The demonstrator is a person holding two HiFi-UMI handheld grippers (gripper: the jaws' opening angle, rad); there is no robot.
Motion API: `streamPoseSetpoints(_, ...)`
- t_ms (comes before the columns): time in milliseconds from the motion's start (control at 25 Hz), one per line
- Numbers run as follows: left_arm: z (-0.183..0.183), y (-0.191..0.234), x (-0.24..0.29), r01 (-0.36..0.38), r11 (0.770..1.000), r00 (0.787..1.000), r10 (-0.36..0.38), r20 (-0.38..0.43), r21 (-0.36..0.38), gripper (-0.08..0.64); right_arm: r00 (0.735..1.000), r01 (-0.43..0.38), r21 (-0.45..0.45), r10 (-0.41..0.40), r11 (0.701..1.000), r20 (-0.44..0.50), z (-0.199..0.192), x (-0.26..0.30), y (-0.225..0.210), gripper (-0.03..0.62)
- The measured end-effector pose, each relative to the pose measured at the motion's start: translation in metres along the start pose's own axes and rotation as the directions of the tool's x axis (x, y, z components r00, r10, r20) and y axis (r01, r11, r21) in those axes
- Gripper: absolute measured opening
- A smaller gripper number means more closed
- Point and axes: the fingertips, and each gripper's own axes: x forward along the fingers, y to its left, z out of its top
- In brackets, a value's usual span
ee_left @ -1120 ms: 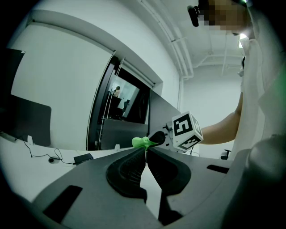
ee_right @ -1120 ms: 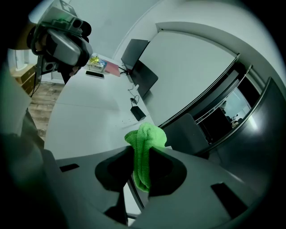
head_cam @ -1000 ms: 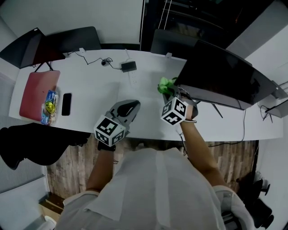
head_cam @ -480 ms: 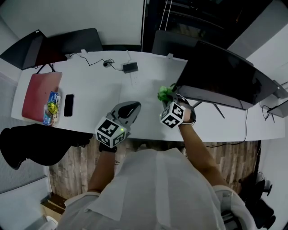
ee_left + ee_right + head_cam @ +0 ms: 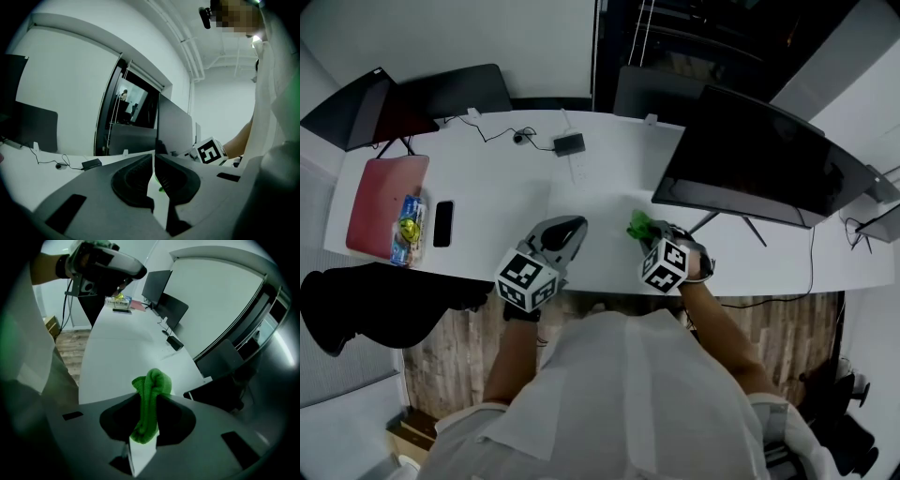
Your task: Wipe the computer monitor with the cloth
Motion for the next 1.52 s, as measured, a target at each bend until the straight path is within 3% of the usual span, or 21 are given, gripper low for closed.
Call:
streamPoseSetpoints(160,-0.001,0.006,-0.008,-0.020,1.000,1.000,0.020,-0.001,0.002,0.029,0.996,-0.017,0.152,0.004,0.988,0.088,-0.012,-0.031,-0.003,0.071)
streamPoseSetpoints(240,0.000,0.011,-0.013,-0.036,0.999,0.999,0.036,0.002,0.005,0.029,0.985,-0.022,0.284,-0.027,0.959,0.168,-0.018,-0.053,-0.013,0.071)
streamPoseSetpoints(320,0.001,0.016,-0.018,-0.054,0.999,0.999,0.054,0.005,0.005,0.029,0.957,-0.032,0.434,-0.098,0.900,0.273,-0.021,-0.079,-0.029,0.071)
streamPoseSetpoints(360,0.003,0.019,-0.020,-0.062,0.998,0.998,0.062,0.007,0.005,0.029,0.933,-0.042,0.513,-0.149,0.857,0.326,-0.023,-0.093,-0.038,0.071)
streamPoseSetpoints(480,0.008,0.025,-0.026,-0.085,0.996,0.996,0.084,0.020,0.008,0.029,0.837,-0.093,0.704,-0.328,0.705,0.439,-0.033,-0.133,-0.066,0.071)
streamPoseSetpoints(520,0.011,0.027,-0.027,-0.091,0.996,0.995,0.091,0.027,0.010,0.029,0.806,-0.101,0.739,-0.380,0.667,0.453,-0.038,-0.144,-0.074,0.071)
streamPoseSetpoints(600,0.018,0.032,-0.029,-0.104,0.994,0.994,0.103,0.044,0.016,0.029,0.762,-0.086,0.775,-0.459,0.627,0.456,-0.048,-0.163,-0.089,0.071)
streamPoseSetpoints(680,0.023,0.035,-0.030,-0.115,0.993,0.992,0.114,0.058,0.020,0.029,0.735,-0.059,0.794,-0.512,0.605,0.444,-0.059,-0.176,-0.098,0.071)
streamPoseSetpoints(800,0.028,0.039,-0.033,-0.127,0.992,0.990,0.125,0.071,0.024,0.029,0.717,-0.036,0.809,-0.549,0.586,0.430,-0.069,-0.185,-0.100,0.071)
streamPoseSetpoints(920,0.033,0.045,-0.037,-0.148,0.989,0.986,0.146,0.082,0.011,0.029,0.708,-0.026,0.804,-0.557,0.594,0.434,-0.069,-0.187,-0.094,0.071)
streamPoseSetpoints(1200,0.039,0.050,-0.041,-0.156,0.988,0.984,0.155,0.093,0.007,0.029,0.713,-0.025,0.783,-0.538,0.621,0.450,-0.060,-0.186,-0.084,0.071)
streamPoseSetpoints(1520,0.033,0.048,-0.041,-0.147,0.989,0.985,0.146,0.088,0.001,0.029,0.706,-0.021,0.787,-0.548,0.617,0.448,-0.059,-0.191,-0.086,0.071)
